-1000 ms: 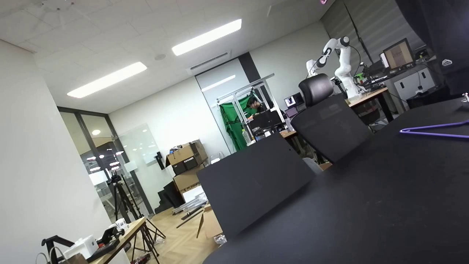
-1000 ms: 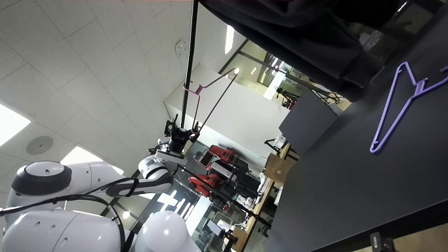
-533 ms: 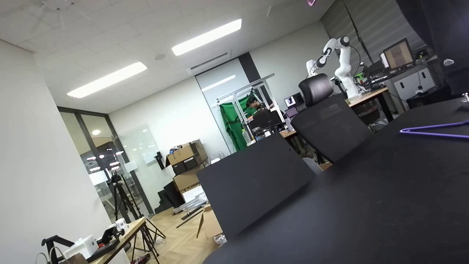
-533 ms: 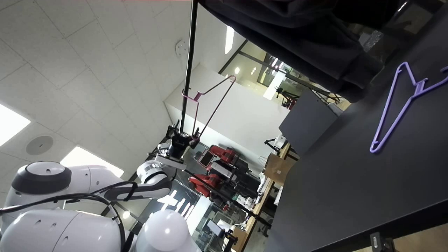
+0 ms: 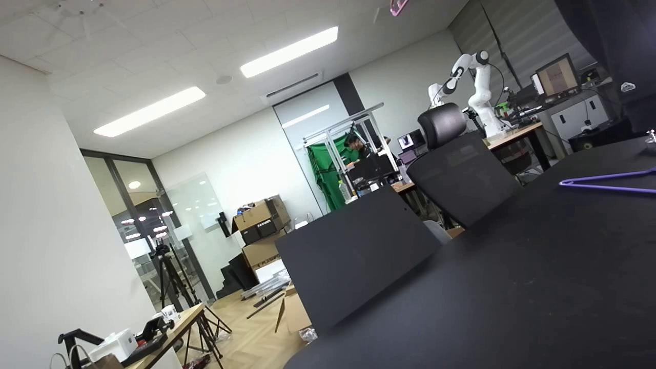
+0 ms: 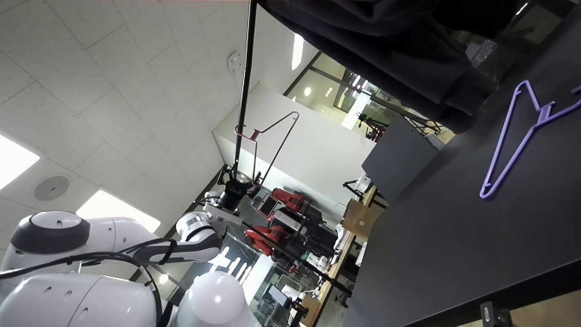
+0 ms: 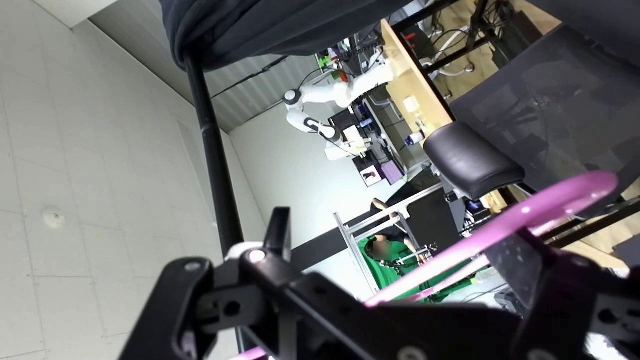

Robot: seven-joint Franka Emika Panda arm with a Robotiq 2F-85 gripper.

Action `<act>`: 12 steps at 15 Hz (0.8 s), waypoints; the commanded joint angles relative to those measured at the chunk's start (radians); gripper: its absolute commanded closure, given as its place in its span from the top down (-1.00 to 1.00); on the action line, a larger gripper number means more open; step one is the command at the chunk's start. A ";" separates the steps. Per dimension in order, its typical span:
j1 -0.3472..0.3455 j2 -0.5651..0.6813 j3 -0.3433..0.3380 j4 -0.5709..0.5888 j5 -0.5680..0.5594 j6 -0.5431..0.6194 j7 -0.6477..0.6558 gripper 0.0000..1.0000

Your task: Pick up the pink hanger from the table and place it on the black rail

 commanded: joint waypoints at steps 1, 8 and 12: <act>0.003 -0.037 0.002 -0.044 -0.044 0.036 0.033 1.00; -0.002 -0.049 0.000 -0.087 -0.136 0.078 0.170 1.00; -0.004 -0.032 0.002 -0.100 -0.197 0.063 0.259 1.00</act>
